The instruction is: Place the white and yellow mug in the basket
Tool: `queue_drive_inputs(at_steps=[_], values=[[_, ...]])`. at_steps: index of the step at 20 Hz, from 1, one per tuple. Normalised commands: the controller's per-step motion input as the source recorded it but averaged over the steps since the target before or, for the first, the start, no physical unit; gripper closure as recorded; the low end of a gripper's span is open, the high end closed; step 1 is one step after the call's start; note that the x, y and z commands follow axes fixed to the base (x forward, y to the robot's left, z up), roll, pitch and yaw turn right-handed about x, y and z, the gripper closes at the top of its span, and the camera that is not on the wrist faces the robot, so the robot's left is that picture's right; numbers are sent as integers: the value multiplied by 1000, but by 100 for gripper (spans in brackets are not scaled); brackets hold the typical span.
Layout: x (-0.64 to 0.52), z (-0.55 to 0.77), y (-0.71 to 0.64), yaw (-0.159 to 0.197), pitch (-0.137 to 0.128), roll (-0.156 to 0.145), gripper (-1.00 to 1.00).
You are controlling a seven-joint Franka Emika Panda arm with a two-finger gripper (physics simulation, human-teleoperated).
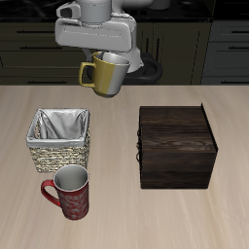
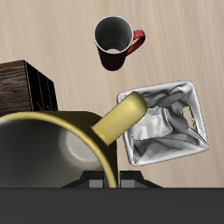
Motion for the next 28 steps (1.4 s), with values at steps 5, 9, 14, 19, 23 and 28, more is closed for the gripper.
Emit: queue_drive_inputs(at_steps=[5, 9, 14, 19, 23, 28], values=[[22, -68, -557, -28, -14, -39, 100], [5, -44, -504, -6, 9, -37, 100], [18, -117, -422, 10, 4, -56, 100], [8, -133, -306, -11, 23, -32, 100], [-30, -69, -128, -12, 11, -18, 100], [-20, -175, -70, -4, 20, -8, 100]])
